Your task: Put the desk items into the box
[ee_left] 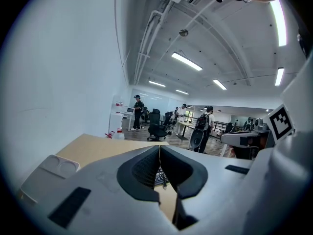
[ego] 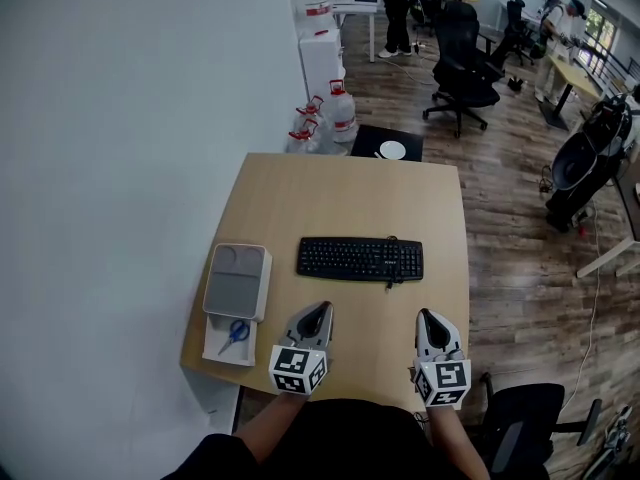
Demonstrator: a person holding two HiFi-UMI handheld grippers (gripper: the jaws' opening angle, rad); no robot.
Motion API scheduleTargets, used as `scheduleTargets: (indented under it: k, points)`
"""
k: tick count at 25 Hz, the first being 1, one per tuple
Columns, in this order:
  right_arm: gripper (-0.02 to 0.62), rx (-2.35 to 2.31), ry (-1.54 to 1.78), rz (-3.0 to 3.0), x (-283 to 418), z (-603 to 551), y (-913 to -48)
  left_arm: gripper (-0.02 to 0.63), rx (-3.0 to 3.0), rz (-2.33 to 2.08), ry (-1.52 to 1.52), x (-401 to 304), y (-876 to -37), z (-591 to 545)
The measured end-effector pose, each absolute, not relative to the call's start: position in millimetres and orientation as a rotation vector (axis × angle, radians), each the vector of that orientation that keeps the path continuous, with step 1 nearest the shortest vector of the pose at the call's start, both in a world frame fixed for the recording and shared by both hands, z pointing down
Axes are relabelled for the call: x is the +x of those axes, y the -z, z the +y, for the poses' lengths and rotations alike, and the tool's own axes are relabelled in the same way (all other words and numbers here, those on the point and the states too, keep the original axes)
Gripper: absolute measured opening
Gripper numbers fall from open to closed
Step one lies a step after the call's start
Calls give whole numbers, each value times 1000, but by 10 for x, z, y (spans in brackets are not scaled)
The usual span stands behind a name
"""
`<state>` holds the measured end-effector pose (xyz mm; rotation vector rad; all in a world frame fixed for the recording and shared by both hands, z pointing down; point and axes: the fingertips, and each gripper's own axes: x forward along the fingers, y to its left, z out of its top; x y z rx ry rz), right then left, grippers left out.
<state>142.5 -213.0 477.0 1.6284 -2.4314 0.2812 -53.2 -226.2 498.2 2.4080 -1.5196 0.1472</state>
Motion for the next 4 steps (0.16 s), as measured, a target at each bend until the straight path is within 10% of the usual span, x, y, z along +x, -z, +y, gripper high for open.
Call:
scheduleTargets:
  k: [4]
  points:
    - [60, 1610, -281, -2432, 1406, -2119, -4826, 15, 2422, -1516, -139, -497, -4995, -2271]
